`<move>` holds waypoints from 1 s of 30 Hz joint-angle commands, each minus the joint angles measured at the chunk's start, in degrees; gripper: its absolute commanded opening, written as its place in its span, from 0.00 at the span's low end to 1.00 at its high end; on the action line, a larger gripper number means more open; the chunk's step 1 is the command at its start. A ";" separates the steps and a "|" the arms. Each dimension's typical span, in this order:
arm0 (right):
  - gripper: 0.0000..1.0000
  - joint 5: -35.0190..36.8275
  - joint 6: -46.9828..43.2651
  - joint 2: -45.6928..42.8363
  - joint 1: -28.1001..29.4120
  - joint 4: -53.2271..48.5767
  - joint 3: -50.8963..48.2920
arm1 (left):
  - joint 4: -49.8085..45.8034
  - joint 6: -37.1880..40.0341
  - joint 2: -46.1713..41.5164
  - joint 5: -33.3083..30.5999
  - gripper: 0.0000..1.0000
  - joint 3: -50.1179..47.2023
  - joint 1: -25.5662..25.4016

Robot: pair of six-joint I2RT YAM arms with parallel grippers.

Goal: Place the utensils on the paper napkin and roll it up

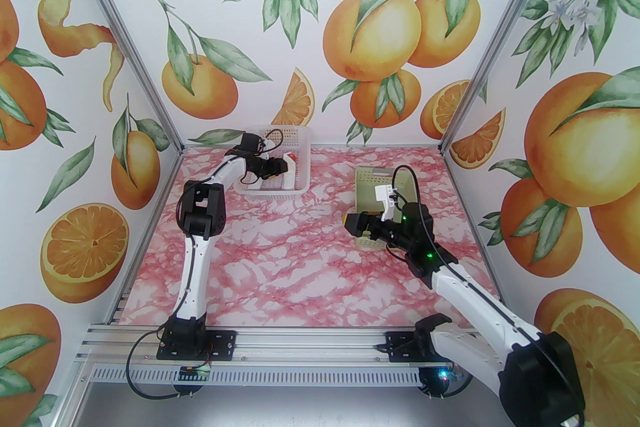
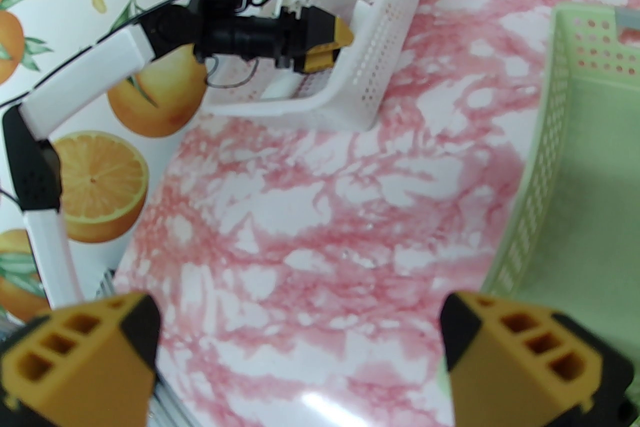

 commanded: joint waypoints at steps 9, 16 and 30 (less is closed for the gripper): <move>0.98 -0.27 0.85 0.98 -0.49 2.33 1.01 | -1.64 2.28 -5.53 -1.15 0.63 -2.71 1.37; 0.98 -0.30 1.04 1.25 -0.49 2.71 0.92 | -1.28 2.20 -6.48 -0.95 0.64 -2.75 1.35; 0.98 -0.17 1.12 1.03 -0.49 2.37 0.84 | 0.34 2.46 -9.95 -1.81 0.64 -4.99 1.54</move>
